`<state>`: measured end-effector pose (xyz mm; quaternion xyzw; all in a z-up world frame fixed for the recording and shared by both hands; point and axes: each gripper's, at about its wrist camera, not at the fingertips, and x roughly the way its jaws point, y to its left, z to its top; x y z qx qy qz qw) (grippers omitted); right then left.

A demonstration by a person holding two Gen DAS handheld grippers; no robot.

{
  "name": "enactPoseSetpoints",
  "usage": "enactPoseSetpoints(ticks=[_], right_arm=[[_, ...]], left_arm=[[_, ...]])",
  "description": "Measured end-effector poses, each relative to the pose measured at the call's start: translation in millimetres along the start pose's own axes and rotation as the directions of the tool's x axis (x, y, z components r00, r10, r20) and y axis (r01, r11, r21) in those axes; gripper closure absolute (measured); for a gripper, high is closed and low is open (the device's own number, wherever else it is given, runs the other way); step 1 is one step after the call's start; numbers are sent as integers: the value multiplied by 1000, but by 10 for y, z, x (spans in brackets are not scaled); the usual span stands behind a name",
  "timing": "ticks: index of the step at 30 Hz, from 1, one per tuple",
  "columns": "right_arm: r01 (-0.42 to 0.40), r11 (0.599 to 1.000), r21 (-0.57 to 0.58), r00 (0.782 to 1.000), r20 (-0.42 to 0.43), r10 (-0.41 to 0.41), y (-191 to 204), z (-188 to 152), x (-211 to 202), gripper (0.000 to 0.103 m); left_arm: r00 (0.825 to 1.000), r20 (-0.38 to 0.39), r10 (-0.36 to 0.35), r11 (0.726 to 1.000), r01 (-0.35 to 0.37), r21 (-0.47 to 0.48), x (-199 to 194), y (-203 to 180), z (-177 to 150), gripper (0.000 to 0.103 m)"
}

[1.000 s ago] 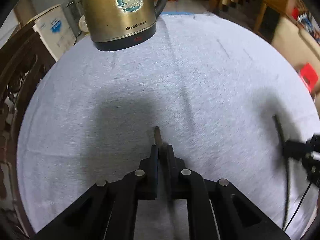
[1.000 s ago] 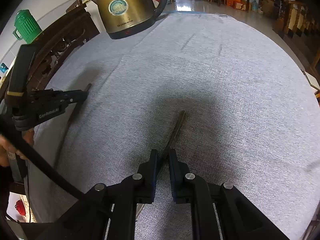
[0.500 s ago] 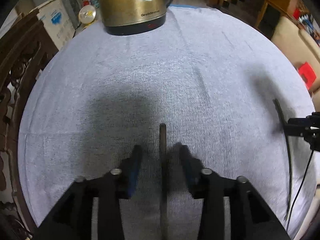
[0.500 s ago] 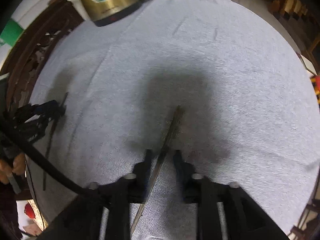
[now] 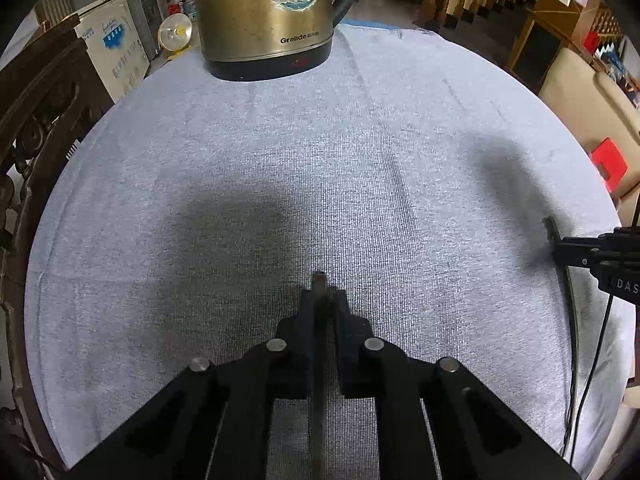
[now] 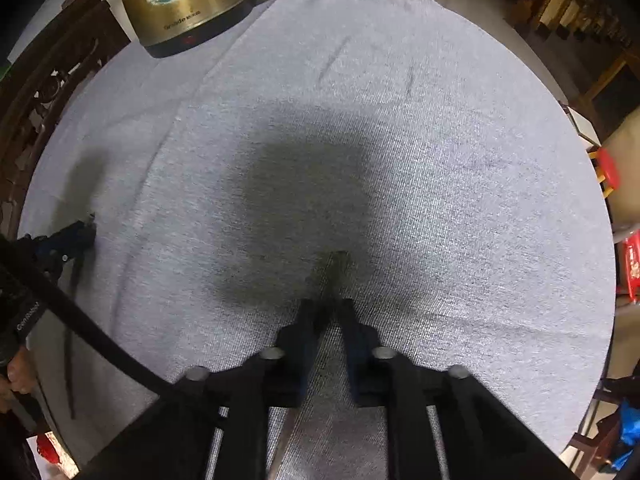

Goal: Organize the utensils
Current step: 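Lift both held chopsticks and carry them over the grey cup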

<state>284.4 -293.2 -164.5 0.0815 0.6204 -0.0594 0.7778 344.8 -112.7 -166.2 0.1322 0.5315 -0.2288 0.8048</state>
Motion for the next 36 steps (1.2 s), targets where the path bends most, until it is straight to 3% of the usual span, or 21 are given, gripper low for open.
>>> enactPoseSetpoints(ticks=[8, 14, 23, 31, 36], right_arm=[[-76, 997, -5, 992, 105, 76, -197, -326, -255, 97], [-108, 994, -22, 960, 256, 110, -187, -685, -756, 97], [-130, 992, 1, 876, 468, 114, -292, -1167, -1363, 97], [-138, 990, 41, 819, 566, 91, -344, -1720, -1745, 97], [-159, 986, 49, 776, 623, 94, -360, -2030, -2021, 97]], left_arm=[[998, 60, 26, 997, -22, -75, -246, 40, -228, 98], [984, 174, 42, 992, -20, -126, -803, 118, -487, 98], [934, 351, 66, 987, -10, -158, -1751, 21, -1093, 98], [892, 450, 46, 985, 35, -171, -2285, 4, -1522, 98], [856, 515, 38, 985, 54, -162, -2623, -118, -1734, 98]])
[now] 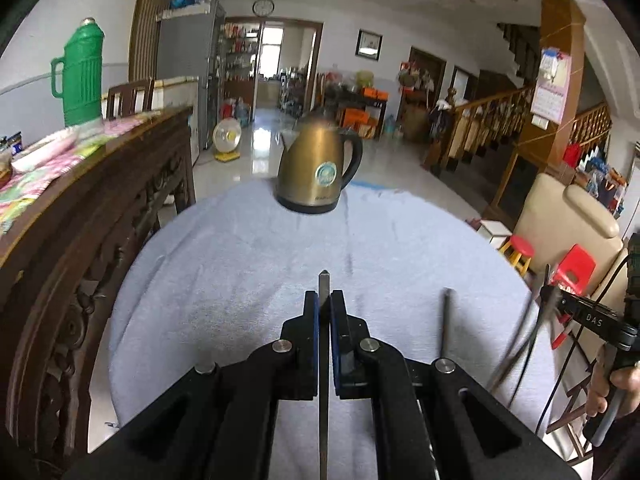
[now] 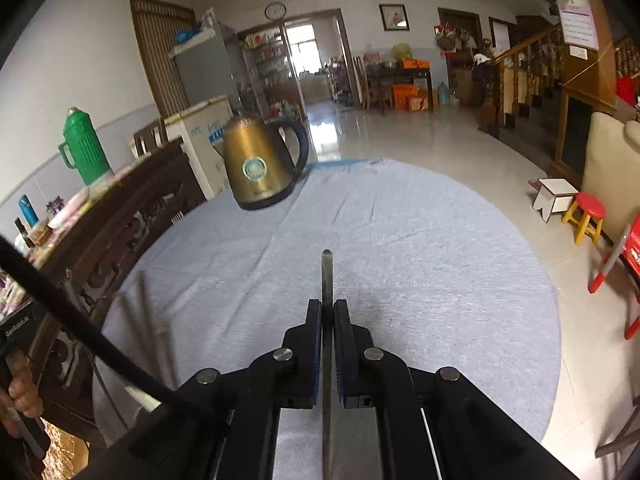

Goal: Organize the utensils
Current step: 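Lift both held chopsticks and carry them over the grey cup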

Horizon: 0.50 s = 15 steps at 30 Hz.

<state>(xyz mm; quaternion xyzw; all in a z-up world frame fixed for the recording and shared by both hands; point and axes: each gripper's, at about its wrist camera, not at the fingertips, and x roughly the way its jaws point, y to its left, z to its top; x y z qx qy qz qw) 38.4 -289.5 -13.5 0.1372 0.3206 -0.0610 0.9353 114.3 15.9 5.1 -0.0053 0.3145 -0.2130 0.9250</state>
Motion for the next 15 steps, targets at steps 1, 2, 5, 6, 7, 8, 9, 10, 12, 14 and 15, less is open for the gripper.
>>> enactPoseSetpoints(ticks=[1, 2, 5, 6, 7, 8, 9, 10, 12, 14, 15], right_arm=[[-7, 1000, 6, 1000, 17, 7, 8, -18, -85, 97], [-9, 1000, 6, 1000, 29, 9, 12, -34, -139, 97], [-17, 1000, 8, 996, 85, 17, 44, -98, -357, 97], [-19, 1000, 8, 994, 107, 18, 57, -121, -432, 97], [-22, 1000, 5, 991, 131, 21, 78, -140, -511, 97], [-24, 1000, 1, 989, 148, 24, 91, -151, -572, 97], [-26, 1000, -4, 985, 169, 27, 108, -159, -643, 97], [-29, 1000, -9, 982, 186, 30, 128, -168, -705, 97], [-44, 999, -21, 975, 216, 47, 170, -172, -832, 97], [-51, 998, -28, 970, 234, 57, 205, -168, -923, 97], [-60, 998, -31, 967, 244, 66, 227, -164, -974, 97]], left_arm=[[1000, 11, -4, 1000, 4, -1, -79, -20, -12, 98], [1000, 23, -10, 1000, 10, -3, -145, -40, -26, 98], [998, 55, -3, 1000, 2, 4, -282, -117, -60, 98], [998, 69, 0, 1000, -1, 5, -344, -138, -76, 98], [997, 83, -1, 1000, 1, 3, -405, -157, -85, 98], [995, 95, -8, 1000, 8, 2, -462, -177, -89, 98], [995, 103, -13, 1000, 13, 3, -503, -194, -91, 98], [993, 114, -18, 1000, 17, 7, -559, -223, -88, 98], [991, 135, -26, 1000, 24, 18, -652, -271, -77, 98], [985, 166, -39, 999, 35, 28, -777, -336, -45, 98], [983, 179, -45, 999, 40, 31, -828, -358, -36, 98]])
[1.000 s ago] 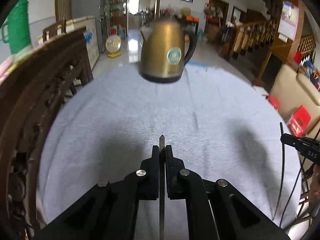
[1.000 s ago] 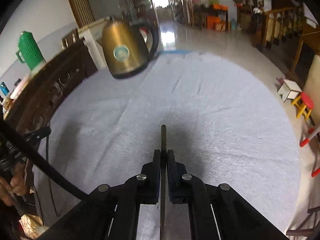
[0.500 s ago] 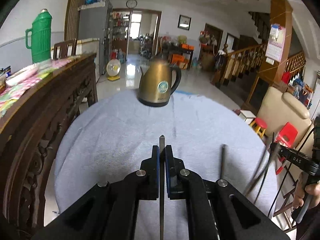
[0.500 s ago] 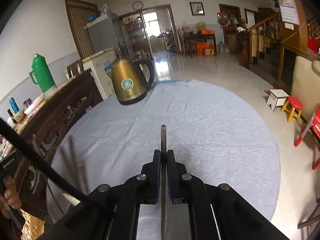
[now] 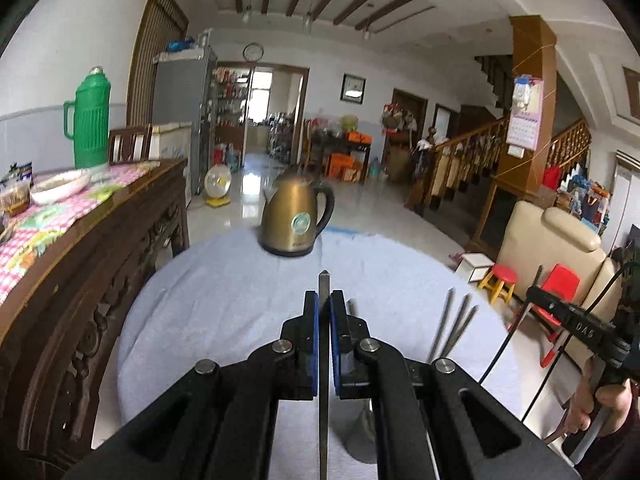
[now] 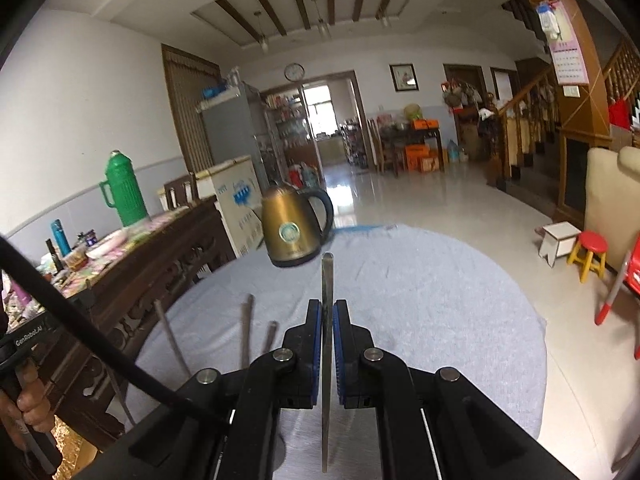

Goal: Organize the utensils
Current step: 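Lift both held chopsticks and carry them over the grey cup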

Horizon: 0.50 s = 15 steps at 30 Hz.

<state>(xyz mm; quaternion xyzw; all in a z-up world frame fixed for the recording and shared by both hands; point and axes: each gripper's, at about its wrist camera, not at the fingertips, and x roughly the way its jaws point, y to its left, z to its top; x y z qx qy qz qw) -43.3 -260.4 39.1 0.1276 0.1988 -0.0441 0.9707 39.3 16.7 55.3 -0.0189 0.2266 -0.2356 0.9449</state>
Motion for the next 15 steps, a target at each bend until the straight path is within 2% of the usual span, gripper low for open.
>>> enactPoseSetpoints(ticks=[7, 15], right_arm=[[-42, 999, -18, 997, 59, 43, 167, 66, -251, 97], [-72, 997, -38, 992, 103, 75, 304, 120, -435, 97]], left_arm=[[995, 93, -32, 999, 30, 26, -296, -182, 157, 98], [990, 137, -31, 999, 27, 30, -394, -298, 217, 98]])
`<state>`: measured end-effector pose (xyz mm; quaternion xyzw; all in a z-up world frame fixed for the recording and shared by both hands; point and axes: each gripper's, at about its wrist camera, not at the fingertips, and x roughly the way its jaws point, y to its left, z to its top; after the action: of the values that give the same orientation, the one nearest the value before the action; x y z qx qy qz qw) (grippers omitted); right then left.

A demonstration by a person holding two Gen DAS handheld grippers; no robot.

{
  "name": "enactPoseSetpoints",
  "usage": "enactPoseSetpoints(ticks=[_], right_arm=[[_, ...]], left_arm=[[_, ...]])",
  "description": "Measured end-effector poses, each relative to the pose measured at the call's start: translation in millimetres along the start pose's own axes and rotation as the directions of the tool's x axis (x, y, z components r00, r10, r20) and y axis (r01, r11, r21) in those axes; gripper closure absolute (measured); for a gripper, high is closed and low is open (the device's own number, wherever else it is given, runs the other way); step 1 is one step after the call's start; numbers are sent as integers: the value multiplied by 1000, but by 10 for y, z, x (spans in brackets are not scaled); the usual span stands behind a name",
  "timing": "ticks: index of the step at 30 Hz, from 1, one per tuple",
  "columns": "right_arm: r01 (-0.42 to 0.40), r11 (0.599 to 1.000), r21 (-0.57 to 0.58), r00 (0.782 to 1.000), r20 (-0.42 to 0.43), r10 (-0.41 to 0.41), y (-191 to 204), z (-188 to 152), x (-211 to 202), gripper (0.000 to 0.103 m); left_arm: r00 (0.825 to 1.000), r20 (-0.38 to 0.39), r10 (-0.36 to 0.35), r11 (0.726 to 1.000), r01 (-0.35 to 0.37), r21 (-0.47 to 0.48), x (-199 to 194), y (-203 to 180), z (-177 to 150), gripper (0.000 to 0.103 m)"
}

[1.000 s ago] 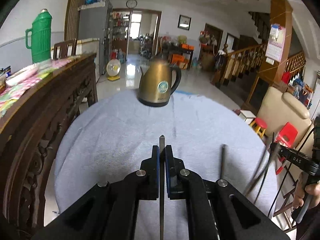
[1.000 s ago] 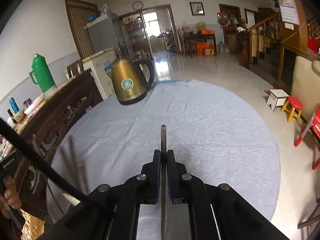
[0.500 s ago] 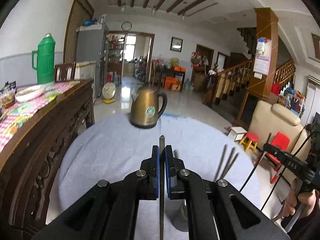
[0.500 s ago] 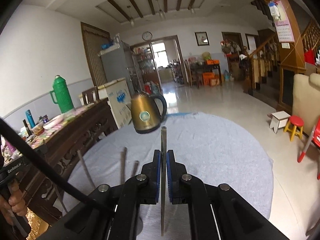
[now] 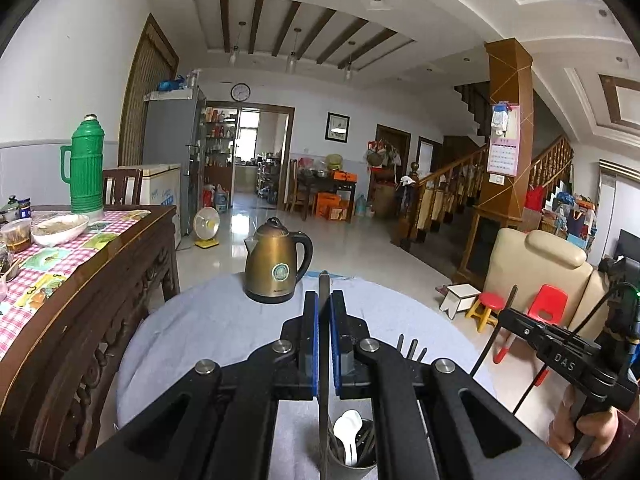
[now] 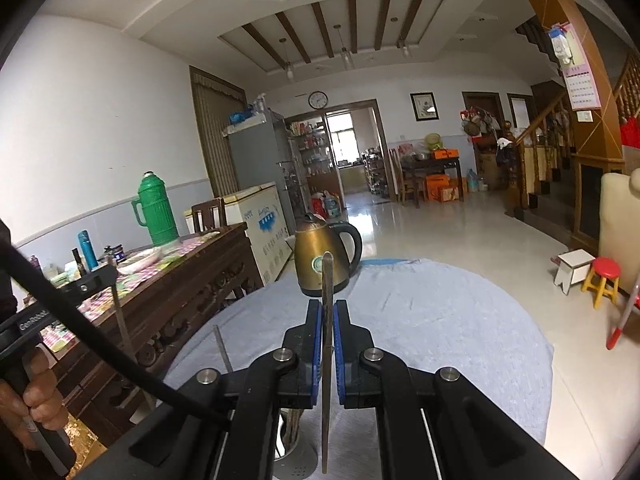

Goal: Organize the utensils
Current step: 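Lift both held chopsticks and carry them over the grey cup, then lower the chopsticks into the grey cup with both tools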

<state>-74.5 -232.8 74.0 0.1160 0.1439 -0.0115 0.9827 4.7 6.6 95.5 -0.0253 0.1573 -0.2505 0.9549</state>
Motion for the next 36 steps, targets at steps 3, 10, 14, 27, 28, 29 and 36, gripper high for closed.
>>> enactPoseSetpoints(ticks=[3, 10, 14, 27, 28, 29, 36], right_arm=[[-14, 1000, 5, 1000, 16, 14, 20, 21, -66, 97], [-52, 999, 12, 996, 67, 51, 88, 123, -224, 97], [-75, 997, 17, 994, 85, 73, 146, 159, -237, 97], [-94, 996, 0, 993, 65, 94, 348, 58, 36, 97], [-94, 996, 1, 994, 58, 94, 344, 42, 56, 97], [-90, 996, 0, 995, 52, 90, 344, 25, 79, 97], [-94, 996, -10, 995, 19, 94, 364, -31, 174, 97]], left_arm=[[1000, 11, -4, 1000, 4, -21, 14, 5, 18, 98], [998, 59, -10, 998, 14, -58, 19, -45, 75, 98], [996, 84, -4, 998, 9, -59, 48, -97, 98, 98], [991, 135, 20, 998, -13, -55, 269, -198, -63, 98], [991, 130, 19, 998, -12, -54, 260, -198, -58, 98], [992, 125, 21, 998, -14, -54, 286, -201, -84, 98], [991, 129, 26, 999, -22, -35, 335, -268, -188, 98]])
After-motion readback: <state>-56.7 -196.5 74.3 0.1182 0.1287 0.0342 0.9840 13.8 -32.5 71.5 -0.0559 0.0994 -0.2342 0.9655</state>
